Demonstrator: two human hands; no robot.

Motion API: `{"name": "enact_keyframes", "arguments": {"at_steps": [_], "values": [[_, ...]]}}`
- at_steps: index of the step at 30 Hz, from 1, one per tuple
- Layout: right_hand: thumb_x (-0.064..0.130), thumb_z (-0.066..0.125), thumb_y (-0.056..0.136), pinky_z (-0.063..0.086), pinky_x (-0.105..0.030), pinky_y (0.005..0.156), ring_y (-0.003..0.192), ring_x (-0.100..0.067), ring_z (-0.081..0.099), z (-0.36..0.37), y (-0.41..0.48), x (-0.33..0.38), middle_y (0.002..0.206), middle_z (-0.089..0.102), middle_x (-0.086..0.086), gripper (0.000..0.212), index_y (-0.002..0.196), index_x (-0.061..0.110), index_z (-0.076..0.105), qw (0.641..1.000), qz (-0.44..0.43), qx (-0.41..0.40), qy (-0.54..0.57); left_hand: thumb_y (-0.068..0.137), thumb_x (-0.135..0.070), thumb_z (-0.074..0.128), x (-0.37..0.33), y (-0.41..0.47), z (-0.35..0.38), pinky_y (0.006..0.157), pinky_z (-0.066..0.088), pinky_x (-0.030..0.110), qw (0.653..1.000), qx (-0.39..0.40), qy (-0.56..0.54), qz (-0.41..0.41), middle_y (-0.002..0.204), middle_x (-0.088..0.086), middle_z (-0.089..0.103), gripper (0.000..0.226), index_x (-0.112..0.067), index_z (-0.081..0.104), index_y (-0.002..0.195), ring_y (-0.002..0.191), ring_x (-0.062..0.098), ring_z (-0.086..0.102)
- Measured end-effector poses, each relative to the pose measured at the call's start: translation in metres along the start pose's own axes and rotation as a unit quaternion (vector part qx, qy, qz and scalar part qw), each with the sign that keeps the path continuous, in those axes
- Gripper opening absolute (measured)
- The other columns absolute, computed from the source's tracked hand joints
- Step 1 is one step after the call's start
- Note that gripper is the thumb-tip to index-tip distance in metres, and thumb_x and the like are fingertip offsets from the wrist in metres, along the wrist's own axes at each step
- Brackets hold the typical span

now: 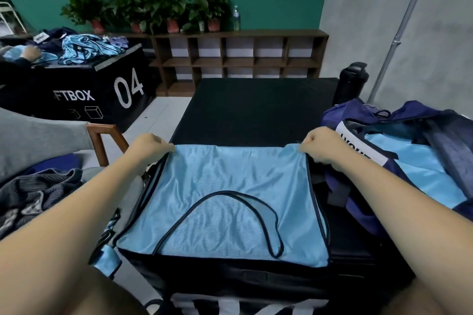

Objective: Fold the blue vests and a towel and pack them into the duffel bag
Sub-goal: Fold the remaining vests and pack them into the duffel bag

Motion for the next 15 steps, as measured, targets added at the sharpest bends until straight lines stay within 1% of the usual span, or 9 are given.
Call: {"name": "enact_keyframes", "arguments": {"at_steps": [2, 4, 5, 6, 8, 10, 11, 13, 15], "values": [[0.018, 0.067, 0.091, 0.044, -0.034, 0.063, 0.066, -0.025, 0.050, -0.002, 0.002, -0.003, 0.070, 0.060, -0.011, 0.015, 0.079, 0.010, 0.068, 0.999, 0.007, -0.037, 0.019, 0.085, -0.032, 0.083, 0.008, 0.007, -0.002, 0.059, 0.042, 0.035, 0.998, 0.005, -0.057, -0.018, 0.072, 0.009, 0.057, 0.031, -0.001, 0.077, 0.085, 0.067, 0.024, 0.050], [0.021, 0.067, 0.094, 0.049, -0.035, 0.070, 0.074, -0.028, 0.058, 0.003, 0.002, -0.005, 0.081, 0.067, -0.012, 0.016, 0.082, 0.010, 0.069, 1.000, 0.016, -0.013, -0.013, 0.084, -0.031, 0.085, 0.018, 0.010, -0.004, 0.063, 0.046, 0.037, 0.994, 0.016, -0.099, -0.033, 0.076, 0.011, 0.064, 0.024, -0.007, 0.082, 0.085, 0.070, 0.026, 0.054], [0.020, 0.066, 0.095, 0.052, -0.036, 0.075, 0.080, -0.032, 0.064, 0.005, 0.000, -0.006, 0.087, 0.072, -0.016, 0.018, 0.085, 0.006, 0.071, 0.999, 0.021, -0.002, -0.034, 0.083, -0.030, 0.086, 0.023, 0.011, -0.005, 0.064, 0.046, 0.038, 0.992, 0.023, -0.115, -0.042, 0.076, 0.011, 0.066, 0.021, -0.009, 0.084, 0.086, 0.070, 0.027, 0.055], [0.018, 0.066, 0.094, 0.055, -0.038, 0.076, 0.083, -0.035, 0.068, 0.005, -0.001, -0.005, 0.088, 0.075, -0.020, 0.020, 0.087, 0.001, 0.072, 0.999, 0.019, -0.003, -0.050, 0.083, -0.027, 0.087, 0.028, 0.011, -0.005, 0.065, 0.044, 0.037, 0.990, 0.029, -0.125, -0.051, 0.074, 0.011, 0.066, 0.020, -0.007, 0.084, 0.088, 0.070, 0.027, 0.054], [0.020, 0.068, 0.091, 0.053, -0.038, 0.065, 0.070, -0.033, 0.066, 0.005, -0.003, -0.004, 0.073, 0.074, -0.019, 0.023, 0.080, 0.000, 0.070, 0.999, 0.019, -0.001, -0.042, 0.086, -0.024, 0.086, 0.037, 0.011, -0.006, 0.064, 0.043, 0.036, 0.988, 0.035, -0.135, -0.058, 0.072, 0.011, 0.063, 0.022, -0.002, 0.082, 0.090, 0.069, 0.026, 0.053], [0.030, 0.075, 0.089, 0.041, -0.030, 0.052, 0.056, -0.027, 0.054, 0.007, -0.007, -0.003, 0.056, 0.067, -0.010, 0.030, 0.072, 0.009, 0.063, 0.999, 0.028, 0.019, -0.012, 0.088, -0.030, 0.087, 0.044, 0.007, -0.005, 0.060, 0.041, 0.031, 0.989, 0.051, -0.126, -0.061, 0.074, 0.010, 0.060, 0.029, -0.002, 0.079, 0.092, 0.067, 0.024, 0.051], [0.035, 0.077, 0.088, 0.038, -0.027, 0.050, 0.052, -0.025, 0.052, 0.009, -0.007, -0.003, 0.053, 0.065, -0.008, 0.033, 0.071, 0.012, 0.061, 0.999, 0.029, 0.032, -0.013, 0.087, -0.036, 0.087, 0.046, 0.004, -0.004, 0.059, 0.039, 0.030, 0.990, 0.059, -0.115, -0.058, 0.075, 0.009, 0.057, 0.035, -0.003, 0.077, 0.092, 0.068, 0.023, 0.048], [0.037, 0.078, 0.089, 0.040, -0.026, 0.049, 0.051, -0.025, 0.054, 0.012, -0.008, -0.004, 0.054, 0.069, -0.007, 0.035, 0.072, 0.012, 0.061, 0.997, 0.028, 0.054, -0.037, 0.086, -0.047, 0.087, 0.045, -0.002, -0.004, 0.057, 0.036, 0.031, 0.993, 0.056, -0.092, -0.049, 0.076, 0.008, 0.052, 0.043, -0.008, 0.070, 0.091, 0.069, 0.023, 0.045], [0.036, 0.075, 0.088, 0.044, -0.028, 0.052, 0.056, -0.026, 0.061, 0.012, -0.009, -0.003, 0.058, 0.072, -0.007, 0.031, 0.074, 0.011, 0.062, 0.996, 0.014, 0.044, -0.082, 0.085, -0.054, 0.085, 0.040, -0.011, -0.004, 0.057, 0.035, 0.032, 0.996, 0.041, -0.069, -0.045, 0.077, 0.007, 0.048, 0.048, -0.014, 0.060, 0.090, 0.069, 0.022, 0.042]]}}
Point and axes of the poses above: each hand's wrist, its own y-axis towards the middle knuckle, its own z-axis out of the palm, x = y × z, the point moved 6 cm from there along y, towards the middle knuckle
